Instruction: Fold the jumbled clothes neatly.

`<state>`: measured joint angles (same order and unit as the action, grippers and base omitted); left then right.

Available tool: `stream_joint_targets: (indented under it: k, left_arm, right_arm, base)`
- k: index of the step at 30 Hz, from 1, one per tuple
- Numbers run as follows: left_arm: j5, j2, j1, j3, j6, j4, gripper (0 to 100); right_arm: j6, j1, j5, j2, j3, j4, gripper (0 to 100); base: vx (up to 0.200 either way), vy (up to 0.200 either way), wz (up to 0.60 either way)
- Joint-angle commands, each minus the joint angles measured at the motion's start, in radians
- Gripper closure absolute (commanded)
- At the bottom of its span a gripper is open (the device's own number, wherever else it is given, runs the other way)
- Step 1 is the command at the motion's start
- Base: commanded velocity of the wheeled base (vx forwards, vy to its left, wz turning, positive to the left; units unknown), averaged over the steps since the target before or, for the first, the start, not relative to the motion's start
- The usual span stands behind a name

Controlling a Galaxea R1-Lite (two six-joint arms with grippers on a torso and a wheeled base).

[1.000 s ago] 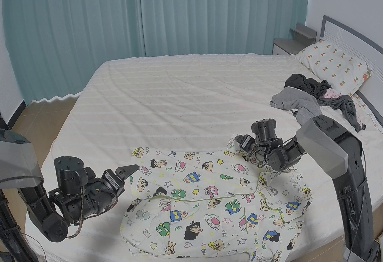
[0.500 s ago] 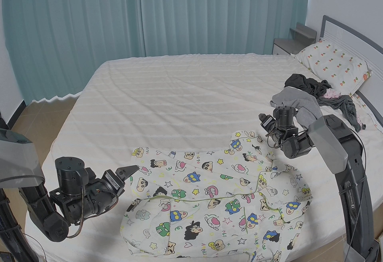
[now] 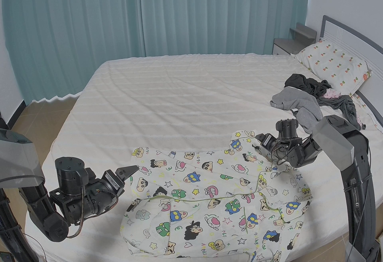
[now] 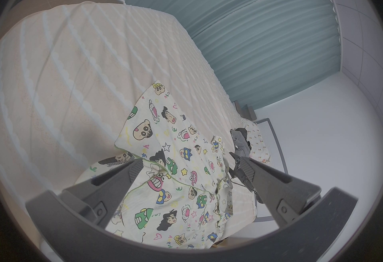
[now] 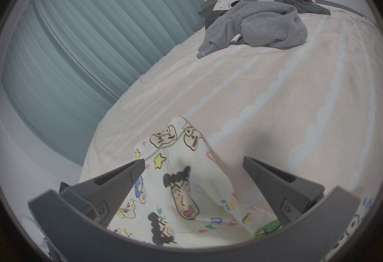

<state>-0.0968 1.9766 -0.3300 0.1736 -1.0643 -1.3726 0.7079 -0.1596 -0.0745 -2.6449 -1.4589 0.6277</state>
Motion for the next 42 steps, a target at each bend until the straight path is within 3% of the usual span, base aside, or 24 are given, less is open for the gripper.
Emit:
stream_joint_targets:
  k: [1, 5, 6, 11, 24, 36, 37, 42]
  left_arm:
    - [0.000, 0.001, 0.000, 0.000, 0.000, 0.000, 0]
    - [0.000, 0.001, -0.001, 0.001, 0.000, 0.000, 0]
    - [0.000, 0.002, -0.001, 0.001, 0.000, 0.000, 0]
    - [0.000, 0.002, -0.001, 0.001, 0.000, 0.000, 0]
    - [0.000, -0.001, -0.004, 0.003, 0.001, 0.000, 0]
    - [0.000, 0.016, 0.003, 0.009, 0.003, 0.000, 0]
    - [-0.001, 0.021, 0.006, 0.015, 0.003, 0.000, 0]
    - [-0.014, 0.094, 0.062, 0.122, 0.043, 0.001, 0]
  right_arm:
    - [-0.004, -0.001, 0.001, 0.000, 0.006, -0.002, 0]
    - [-0.004, -0.003, 0.004, -0.010, 0.002, 0.001, 0]
    - [-0.004, -0.003, 0.009, -0.017, 0.000, 0.000, 100]
    - [-0.004, -0.001, 0.025, -0.035, -0.014, 0.000, 100]
    - [0.007, 0.048, -0.027, -0.027, -0.086, 0.030, 100]
    - [-0.004, 0.043, -0.030, -0.024, -0.083, 0.032, 100]
    - [-0.004, 0.040, -0.031, -0.018, -0.074, 0.033, 0]
    - [-0.061, 0.038, -0.027, 0.079, 0.055, 0.033, 0]
  base:
    - [0.000, 0.000, 0.00]
    - [0.000, 0.000, 0.00]
    - [0.000, 0.000, 0.00]
    - [0.000, 0.000, 0.00]
    - [0.000, 0.000, 0.00]
    - [0.000, 0.000, 0.00]
    - [0.000, 0.000, 0.00]
    - [0.000, 0.000, 0.00]
